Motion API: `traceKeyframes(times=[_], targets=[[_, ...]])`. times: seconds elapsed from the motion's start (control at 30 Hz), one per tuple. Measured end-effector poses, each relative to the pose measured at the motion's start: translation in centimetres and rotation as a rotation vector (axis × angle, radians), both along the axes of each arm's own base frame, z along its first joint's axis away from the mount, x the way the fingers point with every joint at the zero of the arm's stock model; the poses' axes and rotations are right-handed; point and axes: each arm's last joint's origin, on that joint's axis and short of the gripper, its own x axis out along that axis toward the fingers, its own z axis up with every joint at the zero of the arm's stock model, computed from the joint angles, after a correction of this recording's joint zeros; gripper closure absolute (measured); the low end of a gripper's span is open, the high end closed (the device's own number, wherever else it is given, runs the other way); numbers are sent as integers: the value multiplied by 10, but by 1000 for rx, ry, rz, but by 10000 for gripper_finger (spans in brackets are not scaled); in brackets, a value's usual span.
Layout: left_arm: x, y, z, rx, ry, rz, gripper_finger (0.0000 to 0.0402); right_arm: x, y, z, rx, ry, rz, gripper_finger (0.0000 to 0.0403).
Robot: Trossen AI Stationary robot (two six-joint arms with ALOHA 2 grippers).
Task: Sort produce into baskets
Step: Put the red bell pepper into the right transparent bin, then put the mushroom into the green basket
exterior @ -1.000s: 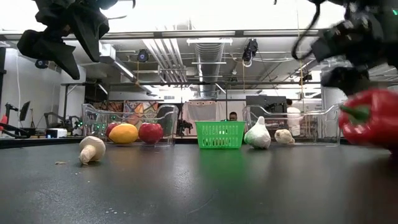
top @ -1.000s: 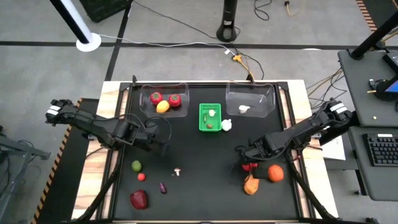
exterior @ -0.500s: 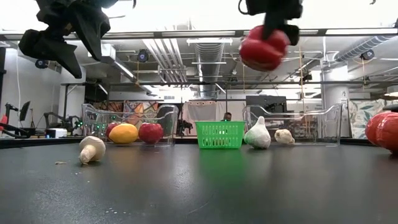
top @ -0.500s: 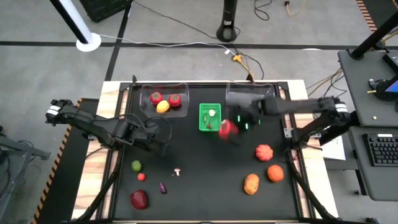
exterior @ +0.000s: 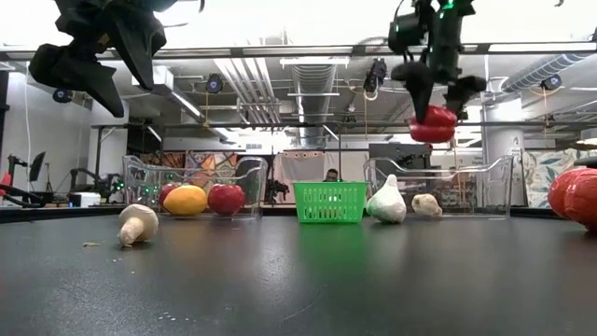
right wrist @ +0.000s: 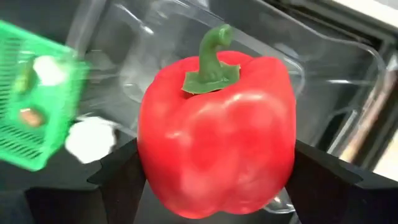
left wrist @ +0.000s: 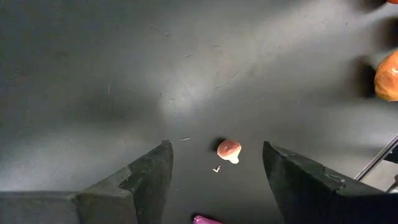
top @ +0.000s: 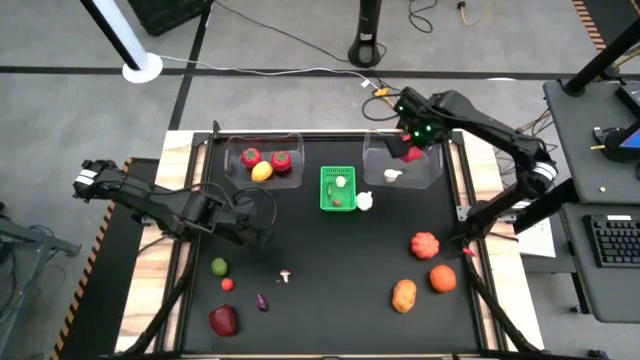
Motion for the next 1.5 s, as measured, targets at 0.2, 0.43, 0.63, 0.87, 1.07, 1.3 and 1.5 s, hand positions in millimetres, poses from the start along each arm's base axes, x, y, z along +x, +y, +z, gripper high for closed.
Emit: traceKeyframes(times=[0.2,0.43,0.63,0.87,1.07,1.3,1.5], targets=[[0,0,0,1,0,0,172,8,-21,-29,66,113,9,90],[0,0,0,-1,0,5,172,11,-36,-60,152,279,29,90],[0,0,0,-1,-1,6,172,11,-43,-66,144,273,49,89],[0,1,0,19,-7,16,172,12,-43,-73,145,254,62,59],[0,1,0,19,-7,17,172,10,-41,-81,165,271,64,47],[7,-3,3,-24,-77,48,172,8,-39,-76,154,256,65,47],[31,-20,-6,-83,-159,52,183,2,-30,-55,106,184,53,46]])
